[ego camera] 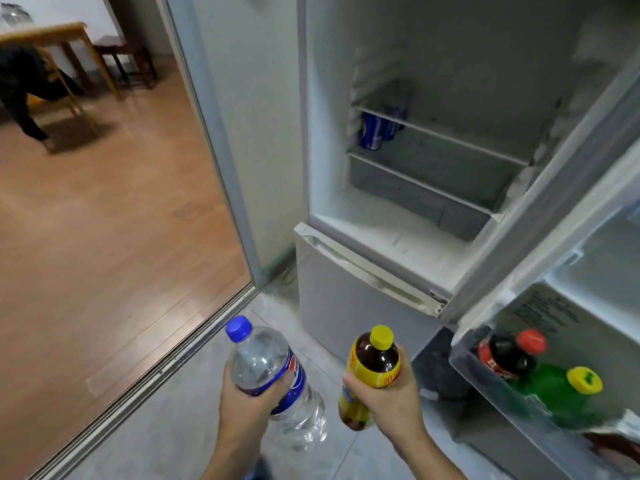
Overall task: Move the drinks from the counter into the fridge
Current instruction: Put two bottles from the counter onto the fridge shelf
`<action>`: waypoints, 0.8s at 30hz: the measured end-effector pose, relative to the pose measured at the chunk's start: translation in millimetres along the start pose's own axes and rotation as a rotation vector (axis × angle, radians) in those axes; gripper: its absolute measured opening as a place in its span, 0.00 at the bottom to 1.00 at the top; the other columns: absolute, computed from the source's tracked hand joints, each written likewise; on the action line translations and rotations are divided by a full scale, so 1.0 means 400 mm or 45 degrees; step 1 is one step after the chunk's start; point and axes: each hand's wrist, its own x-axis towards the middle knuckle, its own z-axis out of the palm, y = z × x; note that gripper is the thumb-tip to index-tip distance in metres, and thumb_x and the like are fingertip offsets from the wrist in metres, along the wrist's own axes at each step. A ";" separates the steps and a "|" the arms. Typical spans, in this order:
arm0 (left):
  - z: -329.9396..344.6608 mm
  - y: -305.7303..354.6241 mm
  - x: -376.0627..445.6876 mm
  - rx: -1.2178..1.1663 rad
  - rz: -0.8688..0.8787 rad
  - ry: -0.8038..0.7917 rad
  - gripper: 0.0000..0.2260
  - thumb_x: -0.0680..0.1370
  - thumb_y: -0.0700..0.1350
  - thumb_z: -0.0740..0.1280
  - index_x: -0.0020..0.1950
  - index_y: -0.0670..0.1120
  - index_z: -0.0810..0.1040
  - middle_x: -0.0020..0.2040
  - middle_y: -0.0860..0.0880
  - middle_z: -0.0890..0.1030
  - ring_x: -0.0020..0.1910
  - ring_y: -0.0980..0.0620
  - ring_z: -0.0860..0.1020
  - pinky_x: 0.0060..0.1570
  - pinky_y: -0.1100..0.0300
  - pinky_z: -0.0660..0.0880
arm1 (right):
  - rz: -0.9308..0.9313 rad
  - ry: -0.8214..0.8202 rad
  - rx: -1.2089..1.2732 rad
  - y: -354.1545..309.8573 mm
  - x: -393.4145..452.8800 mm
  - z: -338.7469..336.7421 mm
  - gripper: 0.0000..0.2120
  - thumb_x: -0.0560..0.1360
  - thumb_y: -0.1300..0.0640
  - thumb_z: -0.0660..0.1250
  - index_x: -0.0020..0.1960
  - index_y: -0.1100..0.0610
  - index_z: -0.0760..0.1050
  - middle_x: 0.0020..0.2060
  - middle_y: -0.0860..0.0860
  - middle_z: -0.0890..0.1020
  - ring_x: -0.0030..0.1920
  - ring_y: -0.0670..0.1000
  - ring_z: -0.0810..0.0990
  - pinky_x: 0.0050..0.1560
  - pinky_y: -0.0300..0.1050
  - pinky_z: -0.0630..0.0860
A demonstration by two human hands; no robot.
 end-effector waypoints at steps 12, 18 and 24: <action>0.148 0.144 0.462 0.113 0.015 -0.523 0.33 0.54 0.53 0.81 0.59 0.59 0.76 0.52 0.52 0.83 0.51 0.50 0.83 0.41 0.59 0.80 | 0.035 0.523 0.061 -0.105 0.211 0.120 0.33 0.55 0.55 0.85 0.55 0.42 0.76 0.46 0.42 0.85 0.44 0.44 0.84 0.44 0.44 0.80; 0.298 0.179 0.631 0.245 0.069 -0.635 0.32 0.55 0.54 0.82 0.56 0.63 0.75 0.51 0.54 0.83 0.50 0.52 0.83 0.45 0.53 0.81 | -0.026 0.622 0.035 -0.160 0.354 0.122 0.33 0.57 0.55 0.85 0.57 0.43 0.74 0.48 0.38 0.83 0.46 0.40 0.83 0.42 0.35 0.77; 0.443 0.218 0.736 0.280 0.147 -0.700 0.29 0.57 0.52 0.82 0.54 0.64 0.76 0.50 0.55 0.83 0.49 0.53 0.83 0.47 0.54 0.81 | -0.057 0.684 0.040 -0.217 0.532 0.094 0.33 0.56 0.54 0.84 0.56 0.43 0.72 0.46 0.37 0.82 0.47 0.36 0.81 0.43 0.32 0.74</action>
